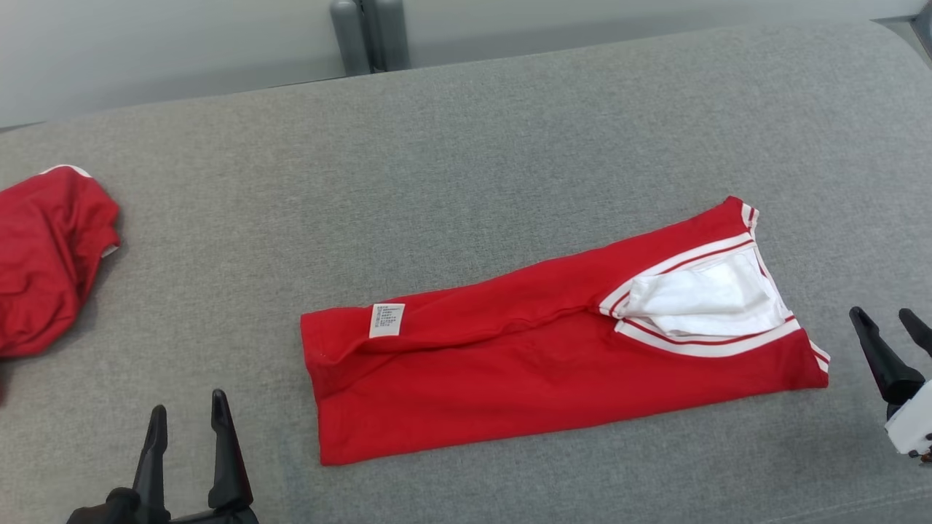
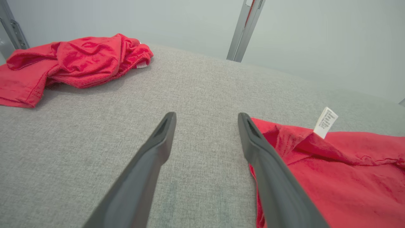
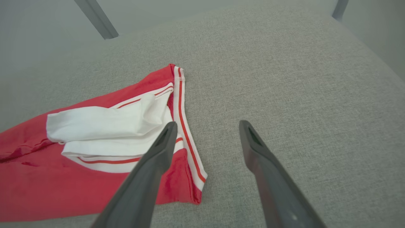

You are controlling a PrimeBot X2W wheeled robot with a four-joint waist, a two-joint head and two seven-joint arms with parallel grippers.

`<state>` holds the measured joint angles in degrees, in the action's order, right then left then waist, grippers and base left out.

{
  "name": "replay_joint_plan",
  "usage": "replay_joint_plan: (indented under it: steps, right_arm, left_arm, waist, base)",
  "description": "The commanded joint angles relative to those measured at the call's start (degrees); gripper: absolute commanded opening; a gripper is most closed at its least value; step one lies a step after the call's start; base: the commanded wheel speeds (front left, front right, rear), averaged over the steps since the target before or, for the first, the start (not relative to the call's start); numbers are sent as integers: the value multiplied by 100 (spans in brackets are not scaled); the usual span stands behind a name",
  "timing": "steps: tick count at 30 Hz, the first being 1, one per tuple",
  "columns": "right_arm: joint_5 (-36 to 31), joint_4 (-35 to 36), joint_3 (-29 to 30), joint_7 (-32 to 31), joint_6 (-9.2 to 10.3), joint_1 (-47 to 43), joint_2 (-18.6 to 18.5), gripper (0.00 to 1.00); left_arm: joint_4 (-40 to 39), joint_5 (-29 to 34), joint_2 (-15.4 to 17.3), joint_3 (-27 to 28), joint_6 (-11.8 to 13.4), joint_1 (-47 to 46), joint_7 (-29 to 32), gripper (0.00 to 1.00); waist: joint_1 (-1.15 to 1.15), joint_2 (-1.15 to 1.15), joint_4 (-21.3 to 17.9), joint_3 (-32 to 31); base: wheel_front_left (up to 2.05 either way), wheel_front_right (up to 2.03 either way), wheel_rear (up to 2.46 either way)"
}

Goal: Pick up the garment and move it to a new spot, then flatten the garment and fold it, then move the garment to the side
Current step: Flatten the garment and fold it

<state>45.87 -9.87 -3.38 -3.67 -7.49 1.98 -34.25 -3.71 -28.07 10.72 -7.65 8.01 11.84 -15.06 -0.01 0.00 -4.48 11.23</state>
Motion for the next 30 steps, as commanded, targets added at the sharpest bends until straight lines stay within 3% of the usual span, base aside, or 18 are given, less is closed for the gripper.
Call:
replay_joint_plan:
  steps: [1, 5, 9, 18, 24, 30]
  right_arm:
    - [-55, -80, 80, -65, 0, 29, 130, 100]
    - [-211, -355, 76, -346, 0, 404, 396, 100]
    - [-438, -730, -18, -685, 0, 968, 601, 100]
    - [-1103, -1724, -395, -1372, 1, 1648, 587, 100]
    - [-1039, -2130, -512, -1546, 1, 1616, 529, 100]
    - [-359, -2174, -778, -1698, -15, 1496, 658, 100]
  left_arm:
    - [-156, 295, -263, 199, -61, 121, -10, 100]
    - [-570, 997, -684, 679, -296, 73, -6, 100]
    - [-759, 1270, -776, 861, -373, -49, -7, 100]
    - [-900, 1182, -779, 512, -112, -260, -8, 100]
    - [-903, 1087, -780, 426, -157, -218, -8, 100]
    - [-886, 969, -780, 356, -155, -292, -8, 100]
  waist:
    - [1, 0, 193, -135]
    - [1, 0, 274, -86]
    - [1, 0, 344, 24]
    - [1, 0, 709, 213]
    - [1, 0, 911, 225]
    - [1, 0, 1057, 205]
  base:
    - [0, 0, 0]
    - [0, 0, 0]
    - [0, 0, 0]
    - [0, 0, 0]
    - [0, 0, 0]
    - [0, 0, 0]
